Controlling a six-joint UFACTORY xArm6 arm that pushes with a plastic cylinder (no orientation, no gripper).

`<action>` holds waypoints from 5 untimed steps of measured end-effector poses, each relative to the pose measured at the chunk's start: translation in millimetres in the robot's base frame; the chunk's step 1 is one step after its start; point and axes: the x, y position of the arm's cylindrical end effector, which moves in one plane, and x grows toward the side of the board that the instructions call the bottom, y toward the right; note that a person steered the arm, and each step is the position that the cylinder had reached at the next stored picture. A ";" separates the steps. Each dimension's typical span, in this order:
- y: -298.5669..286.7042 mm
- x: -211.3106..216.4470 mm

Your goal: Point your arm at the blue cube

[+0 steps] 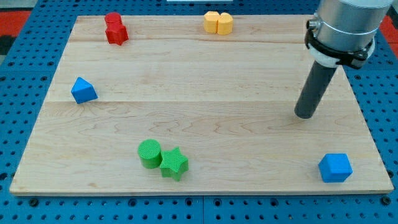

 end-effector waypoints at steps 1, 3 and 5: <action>0.2 0.0; 0.2 43.3; 45.5 77.7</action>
